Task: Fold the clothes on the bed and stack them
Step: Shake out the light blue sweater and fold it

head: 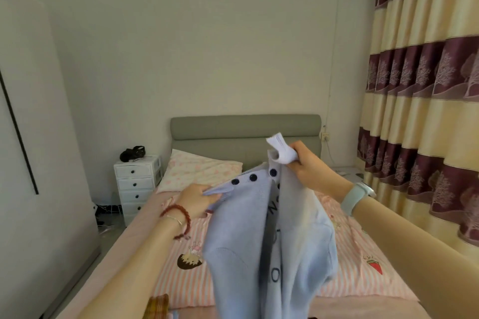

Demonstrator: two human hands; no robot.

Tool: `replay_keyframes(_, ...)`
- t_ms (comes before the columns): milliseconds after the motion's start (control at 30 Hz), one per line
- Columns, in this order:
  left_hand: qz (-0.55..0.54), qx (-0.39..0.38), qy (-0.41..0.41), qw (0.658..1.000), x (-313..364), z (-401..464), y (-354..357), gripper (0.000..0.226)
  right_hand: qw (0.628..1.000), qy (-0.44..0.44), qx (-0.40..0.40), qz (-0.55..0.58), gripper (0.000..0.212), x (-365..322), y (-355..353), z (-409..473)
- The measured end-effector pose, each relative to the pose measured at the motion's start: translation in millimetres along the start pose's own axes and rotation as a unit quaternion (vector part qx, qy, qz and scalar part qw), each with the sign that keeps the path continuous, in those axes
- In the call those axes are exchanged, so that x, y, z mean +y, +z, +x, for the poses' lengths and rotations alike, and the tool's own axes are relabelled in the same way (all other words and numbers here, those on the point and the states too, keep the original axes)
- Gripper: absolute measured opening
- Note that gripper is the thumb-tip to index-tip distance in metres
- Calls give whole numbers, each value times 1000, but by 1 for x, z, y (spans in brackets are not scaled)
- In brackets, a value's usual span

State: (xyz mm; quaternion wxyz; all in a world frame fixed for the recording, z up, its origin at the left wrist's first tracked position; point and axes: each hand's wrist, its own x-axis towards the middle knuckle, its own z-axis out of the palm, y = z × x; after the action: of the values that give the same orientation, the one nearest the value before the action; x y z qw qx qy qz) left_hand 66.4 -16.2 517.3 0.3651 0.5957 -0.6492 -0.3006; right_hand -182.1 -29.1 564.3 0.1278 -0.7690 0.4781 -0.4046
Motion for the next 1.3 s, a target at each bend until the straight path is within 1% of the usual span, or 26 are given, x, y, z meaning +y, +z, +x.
replay_keyframes(33,-67,-10,-17,998,3,1,-8,18,999,3,-35,-24,4,6,-2,-6)
replay_keyframes(67,-137,-30,-33,990,7,1,-13,11,997,3,-69,-44,7,11,-4,-11)
replay_keyframes(100,-188,-44,-41,980,10,0,-16,5,993,3,-101,-65,18,16,-5,-17)
replay_keyframes(167,-231,-42,-33,972,16,3,-14,8,986,16,-135,-98,35,22,-8,-23)
replay_keyframes(200,-244,-29,-21,969,20,5,-10,10,984,25,-139,-112,37,25,-9,-25)
replay_keyframes(267,-273,6,-2,962,29,10,-3,19,977,50,-142,-151,34,29,-13,-27)
replay_keyframes(367,-314,37,4,949,43,16,1,30,973,69,-106,-193,31,36,-26,-35)
replay_keyframes(433,-355,26,15,934,51,17,0,34,978,75,-70,-183,31,41,-34,-42)
replay_keyframes(500,-388,1,27,921,56,15,-2,31,979,88,-67,-170,25,44,-37,-51)
replay_keyframes(533,-378,-12,35,925,55,13,-2,29,980,94,-72,-163,21,45,-37,-56)
replay_keyframes(567,-347,-18,42,937,53,9,-2,28,981,93,-72,-152,19,45,-35,-61)
replay_keyframes(600,-289,-3,50,956,49,6,-1,29,984,90,-67,-141,17,45,-33,-67)
replay_keyframes(667,-138,39,66,987,35,0,-1,37,988,102,-55,-101,19,46,-29,-79)
replay_keyframes(733,4,34,69,997,20,-9,4,31,991,129,-33,-6,22,44,-24,-96)
replay_keyframes(767,48,29,69,996,15,-16,7,25,989,136,-20,44,21,42,-23,-103)
replay_keyframes(800,64,30,69,995,12,-27,12,23,986,143,-15,90,18,38,-23,-110)
replay_keyframes(833,60,35,69,995,10,-39,17,24,980,150,-18,132,18,33,-25,-117)
replay_keyframes(900,36,46,70,996,11,-67,27,23,971,158,-38,177,31,22,-31,-132)
replay_keyframes(933,26,48,68,996,15,-82,30,21,973,155,-43,168,37,16,-34,-141)
replay_keyframes(967,19,46,64,997,19,-98,32,21,978,142,-32,147,41,11,-37,-150)
replay_keyframes(1000,14,43,64,997,24,-114,32,23,985,120,0,126,47,6,-38,-160)
replay_keyframes(1033,9,49,69,996,31,-130,31,23,988,93,50,114,45,1,-40,-170)
replay_keyframes(1100,-13,89,117,989,46,-162,32,18,984,34,141,102,30,-15,-43,-193)
replay_keyframes(1133,-28,113,151,982,52,-177,34,16,981,7,169,94,29,-23,-47,-205)
replay_keyframes(1200,-51,159,199,966,62,-205,42,11,975,-32,201,93,33,-39,-57,-231)
replay_keyframes(1300,-55,208,242,946,68,-246,55,4,969,-62,222,84,29,-52,-72,-267)
